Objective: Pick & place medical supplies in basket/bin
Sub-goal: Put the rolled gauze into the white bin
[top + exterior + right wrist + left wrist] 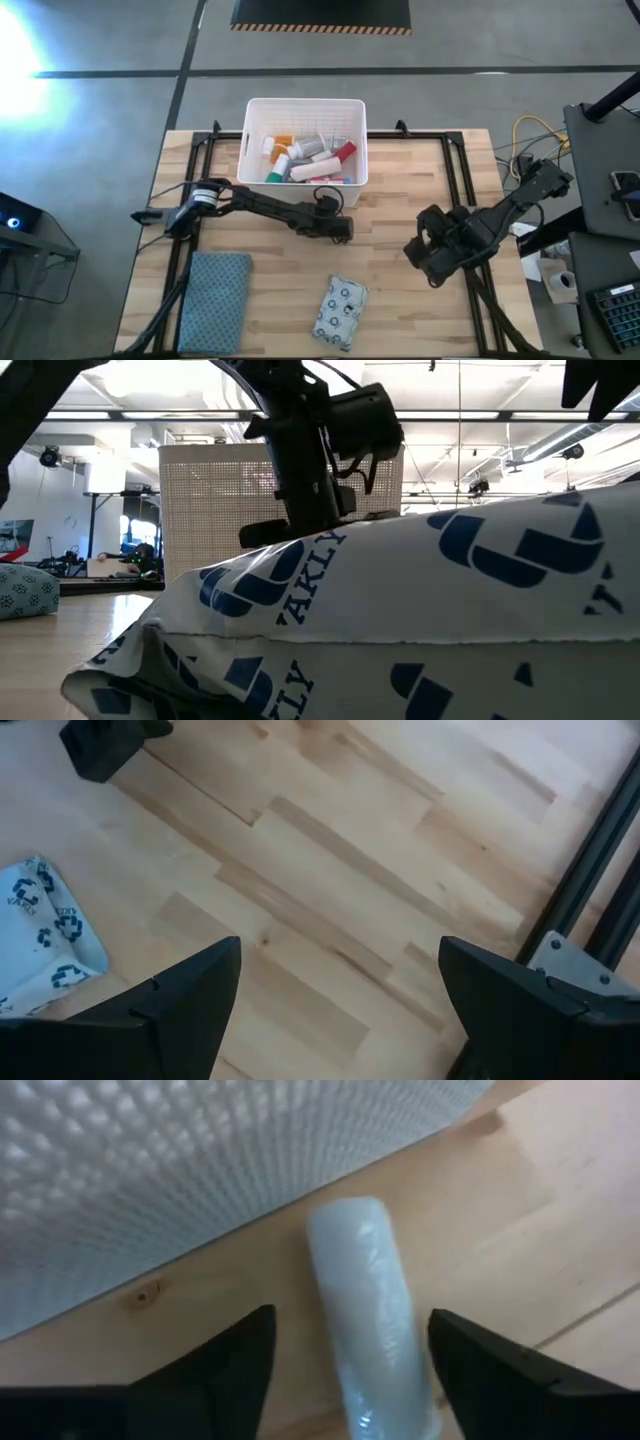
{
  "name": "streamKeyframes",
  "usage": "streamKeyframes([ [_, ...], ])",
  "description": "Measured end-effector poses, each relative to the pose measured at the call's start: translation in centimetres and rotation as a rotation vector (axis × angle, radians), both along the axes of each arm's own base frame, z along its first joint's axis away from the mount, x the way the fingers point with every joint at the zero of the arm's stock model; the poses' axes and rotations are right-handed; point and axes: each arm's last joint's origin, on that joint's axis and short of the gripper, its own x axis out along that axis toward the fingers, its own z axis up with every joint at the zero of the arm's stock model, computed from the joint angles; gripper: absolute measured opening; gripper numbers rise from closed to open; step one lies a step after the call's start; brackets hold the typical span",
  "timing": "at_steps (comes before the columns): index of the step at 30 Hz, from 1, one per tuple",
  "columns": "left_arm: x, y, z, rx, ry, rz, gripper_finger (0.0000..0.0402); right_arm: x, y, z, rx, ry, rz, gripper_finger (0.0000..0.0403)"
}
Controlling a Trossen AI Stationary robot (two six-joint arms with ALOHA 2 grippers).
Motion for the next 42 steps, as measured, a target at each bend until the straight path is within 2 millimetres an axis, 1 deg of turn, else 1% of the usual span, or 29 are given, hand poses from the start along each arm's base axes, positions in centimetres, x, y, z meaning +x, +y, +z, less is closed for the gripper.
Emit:
streamKeyframes([
  [5, -0.2, 0.0, -0.9, 0.004, -0.008, 0.000, 0.0167, 0.2, -0.3, 0.1, -0.034, -0.004, 0.024, 0.0329],
  [7, -0.4, 0.0, -1.1, 0.007, 0.000, 0.001, 0.0144, 0.2, -0.3, 0.1, -0.052, -0.010, 0.036, 0.0329],
  [9, -0.7, -0.5, -1.3, -0.001, 0.012, -0.013, 0.0123, 0.2, -0.3, 0.1, -0.065, -0.014, 0.045, 0.0329],
  [12, -1.0, -1.8, -1.2, -0.018, 0.023, -0.051, 0.0097, 0.3, -0.4, 0.2, -0.089, -0.032, 0.050, 0.0329],
  [13, -1.2, -2.5, -1.0, -0.026, 0.025, -0.071, 0.0089, 0.3, -0.4, 0.2, -0.100, -0.042, 0.050, 0.0329],
  [15, -1.7, -4.6, -0.4, -0.067, 0.022, -0.130, 0.0075, 0.4, -0.4, 0.2, -0.117, -0.061, 0.050, 0.0329],
  [18, -2.9, -7.9, 1.3, -0.101, 0.009, -0.203, 0.0062, 0.7, -0.4, 0.3, -0.121, -0.091, 0.047, 0.0329],
  [21, -4.3, -10.9, 4.1, -0.090, -0.038, -0.268, 0.0057, 0.8, -0.3, 0.3, -0.116, -0.105, 0.055, 0.0329],
  [25, -7.6, -15.1, 7.8, -0.079, -0.136, -0.353, 0.0055, 1.0, -0.2, 0.3, -0.104, -0.122, 0.064, 0.0329],
  [27, -9.4, -16.6, 10.3, -0.048, -0.239, -0.352, 0.0056, 1.1, -0.1, 0.3, -0.100, -0.130, 0.068, 0.0329],
  [28, -10.3, -17.1, 11.8, -0.018, -0.301, -0.341, 0.0056, 1.2, -0.1, 0.3, -0.098, -0.132, 0.068, 0.0329],
  [30, -11.8, -17.1, 14.9, 0.058, -0.450, -0.290, 0.0056, 1.2, -0.1, 0.3, -0.092, -0.142, 0.069, 0.0329],
  [32, -13.3, -16.8, 18.1, 0.155, -0.590, -0.238, 0.0056, 1.3, 0.0, 0.3, -0.087, -0.149, 0.069, 0.0329],
  [35, -15.3, -15.2, 22.6, 0.322, -0.696, -0.189, 0.0056, 1.5, 0.1, 0.3, -0.075, -0.168, 0.067, 0.0329],
  [36, -15.9, -14.2, 23.9, 0.376, -0.693, -0.192, 0.0056, 1.5, 0.1, 0.3, -0.072, -0.174, 0.067, 0.0329],
  [38, -16.4, -11.7, 25.8, 0.467, -0.664, -0.189, 0.0056, 1.7, 0.2, 0.3, -0.063, -0.187, 0.066, 0.0329],
  [40, -16.5, -8.8, 27.0, 0.528, -0.617, -0.179, 0.0056, 1.8, 0.3, 0.3, -0.054, -0.201, 0.065, 0.0329],
  [42, -16.5, -5.9, 27.4, 0.607, -0.539, -0.164, 0.0057, 1.9, 0.4, 0.4, -0.047, -0.212, 0.064, 0.0329],
])
